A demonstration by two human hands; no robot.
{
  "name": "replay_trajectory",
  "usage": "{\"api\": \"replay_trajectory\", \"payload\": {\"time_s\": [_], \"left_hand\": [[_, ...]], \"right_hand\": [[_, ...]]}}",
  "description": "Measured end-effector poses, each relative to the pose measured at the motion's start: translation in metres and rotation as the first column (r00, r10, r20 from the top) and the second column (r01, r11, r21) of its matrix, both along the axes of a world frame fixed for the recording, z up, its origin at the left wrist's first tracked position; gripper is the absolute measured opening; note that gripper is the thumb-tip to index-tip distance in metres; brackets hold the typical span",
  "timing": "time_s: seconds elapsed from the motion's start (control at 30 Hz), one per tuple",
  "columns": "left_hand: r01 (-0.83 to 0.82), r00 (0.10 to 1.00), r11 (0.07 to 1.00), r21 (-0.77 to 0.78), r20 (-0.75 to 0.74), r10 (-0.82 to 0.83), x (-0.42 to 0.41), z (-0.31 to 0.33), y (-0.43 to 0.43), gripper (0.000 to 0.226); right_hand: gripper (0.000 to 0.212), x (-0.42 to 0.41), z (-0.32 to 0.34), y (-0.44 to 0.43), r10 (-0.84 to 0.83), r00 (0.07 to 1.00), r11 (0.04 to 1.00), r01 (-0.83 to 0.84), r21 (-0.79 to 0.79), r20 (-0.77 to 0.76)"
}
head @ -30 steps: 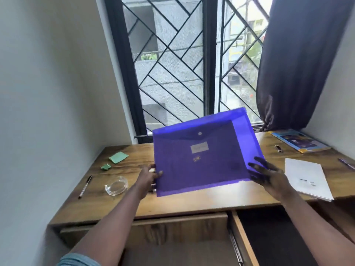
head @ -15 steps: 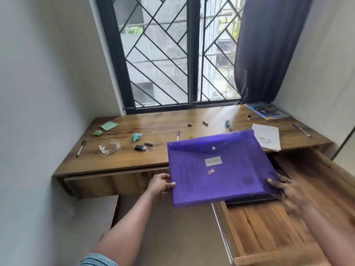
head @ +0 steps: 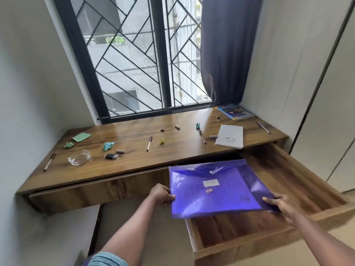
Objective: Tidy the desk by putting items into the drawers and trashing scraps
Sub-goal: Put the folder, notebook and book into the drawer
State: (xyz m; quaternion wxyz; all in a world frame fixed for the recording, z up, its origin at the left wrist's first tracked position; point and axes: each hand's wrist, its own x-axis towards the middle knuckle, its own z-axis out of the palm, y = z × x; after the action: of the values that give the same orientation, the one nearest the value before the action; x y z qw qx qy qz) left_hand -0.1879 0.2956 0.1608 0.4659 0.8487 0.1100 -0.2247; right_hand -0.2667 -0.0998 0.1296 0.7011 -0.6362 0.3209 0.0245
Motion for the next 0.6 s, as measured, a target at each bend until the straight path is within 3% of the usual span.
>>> {"api": "replay_trajectory", "payload": {"time_s": [0.2, 0.33, 0.4, 0.6], "left_hand": [[-0.014, 1.000, 0.962, 0.271, 0.004, 0.013, 0.013, -0.015, -0.076, 0.027], [-0.080, 0.996, 0.908, 0.411, 0.064, 0.059, 0.020, -0.033, -0.110, 0.008], [-0.133, 0.990, 0.900, 0.416, 0.098, 0.101, 0.023, -0.041, -0.125, 0.027], [-0.088, 0.993, 0.920, 0.382, -0.040, 0.112, 0.020, -0.054, -0.154, 0.074]], "right_hand": [[0.023, 0.023, -0.017, -0.068, 0.070, 0.996, 0.997, -0.072, -0.033, -0.056], [0.020, 0.043, -0.022, -0.089, 0.157, 0.984, 0.986, -0.161, -0.052, -0.081], [0.018, 0.057, -0.023, -0.098, 0.196, 0.976, 0.978, -0.201, -0.056, -0.092], [0.020, 0.087, -0.032, -0.105, 0.345, 0.926, 0.931, -0.359, -0.073, -0.151]]}}
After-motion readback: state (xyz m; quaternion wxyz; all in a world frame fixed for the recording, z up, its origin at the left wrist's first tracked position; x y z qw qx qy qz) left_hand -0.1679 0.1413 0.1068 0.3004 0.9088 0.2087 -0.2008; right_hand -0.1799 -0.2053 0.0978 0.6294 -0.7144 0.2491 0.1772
